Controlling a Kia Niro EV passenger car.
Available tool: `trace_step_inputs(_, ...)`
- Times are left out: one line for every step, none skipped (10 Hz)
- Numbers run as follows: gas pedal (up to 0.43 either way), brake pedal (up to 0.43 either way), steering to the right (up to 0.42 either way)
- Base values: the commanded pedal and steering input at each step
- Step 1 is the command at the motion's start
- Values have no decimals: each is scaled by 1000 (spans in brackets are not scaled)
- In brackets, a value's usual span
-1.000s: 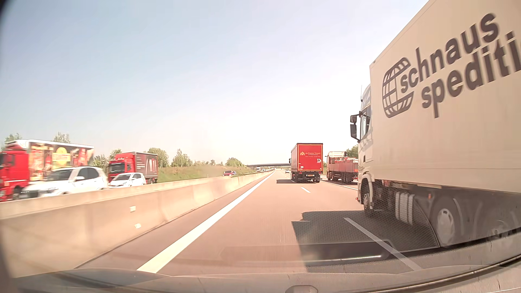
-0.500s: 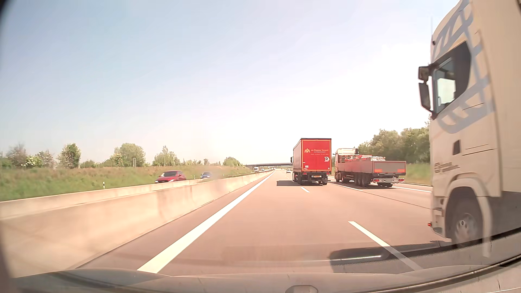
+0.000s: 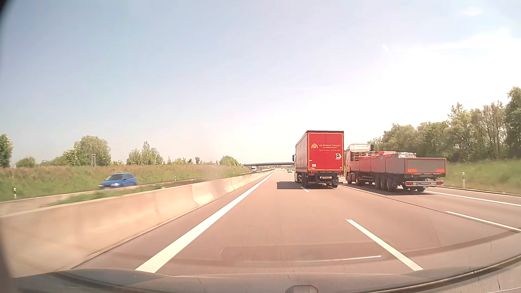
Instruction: Follow the waypoints while adhering to traffic rules and regulations
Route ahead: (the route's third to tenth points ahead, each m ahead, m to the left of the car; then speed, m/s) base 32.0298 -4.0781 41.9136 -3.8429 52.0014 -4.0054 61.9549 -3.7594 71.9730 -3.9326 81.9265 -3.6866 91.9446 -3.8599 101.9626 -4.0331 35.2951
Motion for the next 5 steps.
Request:
trace_step_inputs(130,0,-1)
trace_step_inputs(130,0,-2)
trace_step_inputs(118,0,-2)
trace_step_inputs(118,0,-2)
trace_step_inputs(118,0,-2)
